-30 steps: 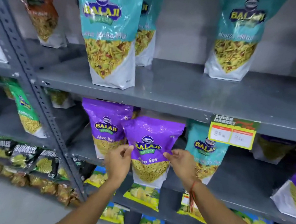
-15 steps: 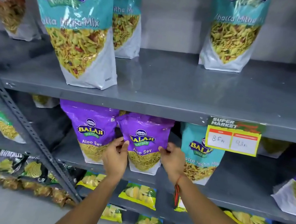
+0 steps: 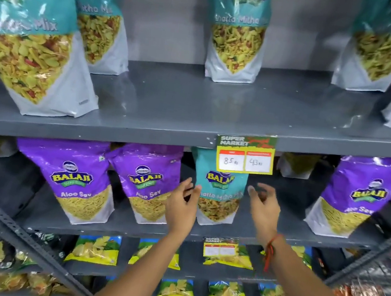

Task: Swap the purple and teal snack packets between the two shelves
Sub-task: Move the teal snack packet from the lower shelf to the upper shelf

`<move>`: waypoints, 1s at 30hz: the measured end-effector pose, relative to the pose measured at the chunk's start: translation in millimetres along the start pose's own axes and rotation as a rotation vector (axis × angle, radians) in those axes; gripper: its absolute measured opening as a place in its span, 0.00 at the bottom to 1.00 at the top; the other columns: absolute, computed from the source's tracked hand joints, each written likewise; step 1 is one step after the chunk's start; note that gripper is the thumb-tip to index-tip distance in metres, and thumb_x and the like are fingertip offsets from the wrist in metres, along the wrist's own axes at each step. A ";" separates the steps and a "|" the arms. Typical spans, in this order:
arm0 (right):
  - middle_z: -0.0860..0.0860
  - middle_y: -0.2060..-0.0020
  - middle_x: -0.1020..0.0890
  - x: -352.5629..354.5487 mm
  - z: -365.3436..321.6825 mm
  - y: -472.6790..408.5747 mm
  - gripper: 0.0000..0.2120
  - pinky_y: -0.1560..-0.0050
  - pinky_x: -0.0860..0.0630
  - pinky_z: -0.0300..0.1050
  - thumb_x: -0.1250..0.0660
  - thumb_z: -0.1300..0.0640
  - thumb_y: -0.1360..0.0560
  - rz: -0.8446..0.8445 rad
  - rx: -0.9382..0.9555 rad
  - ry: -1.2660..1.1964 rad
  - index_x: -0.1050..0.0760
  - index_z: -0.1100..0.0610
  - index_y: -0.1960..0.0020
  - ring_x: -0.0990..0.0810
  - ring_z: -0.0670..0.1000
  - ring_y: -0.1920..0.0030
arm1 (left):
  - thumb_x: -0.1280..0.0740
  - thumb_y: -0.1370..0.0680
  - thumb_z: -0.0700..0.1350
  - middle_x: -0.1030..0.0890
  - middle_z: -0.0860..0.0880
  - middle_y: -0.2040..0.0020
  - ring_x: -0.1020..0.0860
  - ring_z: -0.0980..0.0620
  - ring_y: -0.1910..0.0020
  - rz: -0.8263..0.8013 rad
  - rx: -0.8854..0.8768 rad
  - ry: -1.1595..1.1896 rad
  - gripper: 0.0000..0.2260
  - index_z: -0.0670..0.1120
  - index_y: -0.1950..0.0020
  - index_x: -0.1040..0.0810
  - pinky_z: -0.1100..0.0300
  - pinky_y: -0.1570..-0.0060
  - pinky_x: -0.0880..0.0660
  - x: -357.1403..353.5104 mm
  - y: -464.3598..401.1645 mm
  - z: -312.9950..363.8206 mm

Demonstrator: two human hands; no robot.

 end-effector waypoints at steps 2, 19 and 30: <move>0.51 0.49 0.18 -9.1 8.6 -19.8 0.15 0.45 0.27 0.47 0.31 0.52 0.23 -0.190 -0.058 -0.015 0.23 0.56 0.39 0.22 0.50 0.47 | 0.34 0.24 0.56 0.18 0.46 0.40 0.18 0.51 0.44 -0.005 0.022 -0.054 0.23 0.43 0.35 0.24 0.50 0.44 0.21 -10.4 -5.2 -5.5; 0.42 0.82 0.29 27.2 -3.7 57.0 0.28 0.74 0.40 0.34 0.29 0.57 0.25 -0.190 0.347 0.251 0.40 0.48 0.78 0.32 0.41 0.78 | 0.34 0.25 0.58 0.30 0.50 0.75 0.35 0.54 0.73 0.076 -0.127 -0.059 0.18 0.47 0.69 0.29 0.56 0.71 0.38 27.2 69.2 2.7; 0.56 0.75 0.25 86.4 -102.0 152.4 0.16 0.69 0.31 0.50 0.28 0.55 0.27 -0.222 0.517 -0.007 0.24 0.65 0.67 0.33 0.40 0.70 | 0.32 0.33 0.63 0.20 0.53 0.69 0.26 0.60 0.69 0.240 -0.275 0.314 0.15 0.52 0.65 0.20 0.68 0.68 0.28 112.0 137.7 102.7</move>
Point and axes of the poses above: each hand's wrist, its own y-axis away from the middle knuckle, its own x-axis out of the back of the hand, z = x × y, the point moved 6 cm from there along -y, towards the middle knuckle
